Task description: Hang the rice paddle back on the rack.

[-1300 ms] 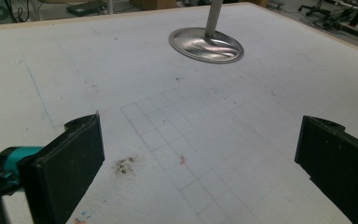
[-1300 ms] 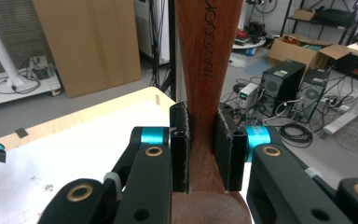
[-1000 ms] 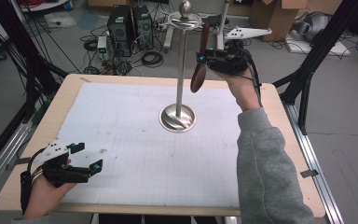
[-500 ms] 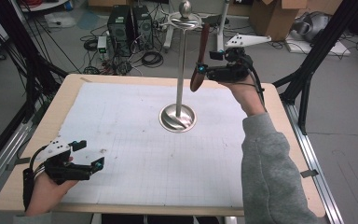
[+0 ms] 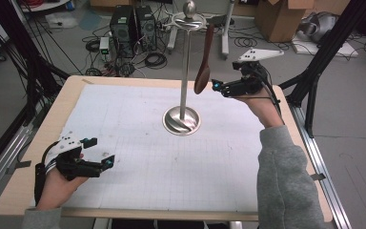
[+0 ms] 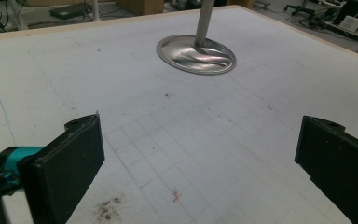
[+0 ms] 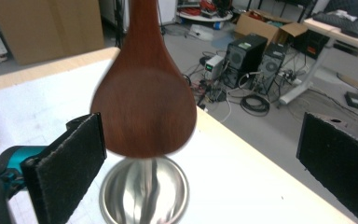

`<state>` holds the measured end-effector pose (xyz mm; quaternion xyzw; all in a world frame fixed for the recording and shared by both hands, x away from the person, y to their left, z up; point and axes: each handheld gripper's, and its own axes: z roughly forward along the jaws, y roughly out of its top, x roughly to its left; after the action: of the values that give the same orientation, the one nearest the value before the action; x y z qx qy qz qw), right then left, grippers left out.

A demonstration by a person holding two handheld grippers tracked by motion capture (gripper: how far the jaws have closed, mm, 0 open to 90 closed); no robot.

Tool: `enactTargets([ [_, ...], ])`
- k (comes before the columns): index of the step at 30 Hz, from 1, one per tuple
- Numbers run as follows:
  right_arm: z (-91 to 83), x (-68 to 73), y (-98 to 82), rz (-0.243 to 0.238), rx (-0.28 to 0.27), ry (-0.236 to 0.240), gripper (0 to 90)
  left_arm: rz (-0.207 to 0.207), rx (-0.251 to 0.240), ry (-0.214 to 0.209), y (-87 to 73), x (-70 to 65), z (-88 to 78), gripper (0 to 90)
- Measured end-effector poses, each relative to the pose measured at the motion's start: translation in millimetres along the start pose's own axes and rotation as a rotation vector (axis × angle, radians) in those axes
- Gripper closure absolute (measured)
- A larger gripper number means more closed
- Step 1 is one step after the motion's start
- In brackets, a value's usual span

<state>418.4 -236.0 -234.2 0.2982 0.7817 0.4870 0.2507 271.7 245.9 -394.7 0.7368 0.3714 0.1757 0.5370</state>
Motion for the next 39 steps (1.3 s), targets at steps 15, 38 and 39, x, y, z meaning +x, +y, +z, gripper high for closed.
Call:
enactTargets([
  [15,-13.2,-12.9,-39.1,0.009,0.025,-0.019,0.0,-0.004,-0.019,-0.006,6.6,5.9,7.4,1.8],
  [38,-25.0,-9.4,-89.2,0.118,-0.005,0.005,0.0,-0.013,-0.040,-0.024,18.4,14.2,27.9,1.7],
  [39,-26.3,-9.4,-91.6,0.121,-0.005,0.004,0.0,-0.014,-0.039,-0.026,18.8,14.1,28.9,1.7],
])
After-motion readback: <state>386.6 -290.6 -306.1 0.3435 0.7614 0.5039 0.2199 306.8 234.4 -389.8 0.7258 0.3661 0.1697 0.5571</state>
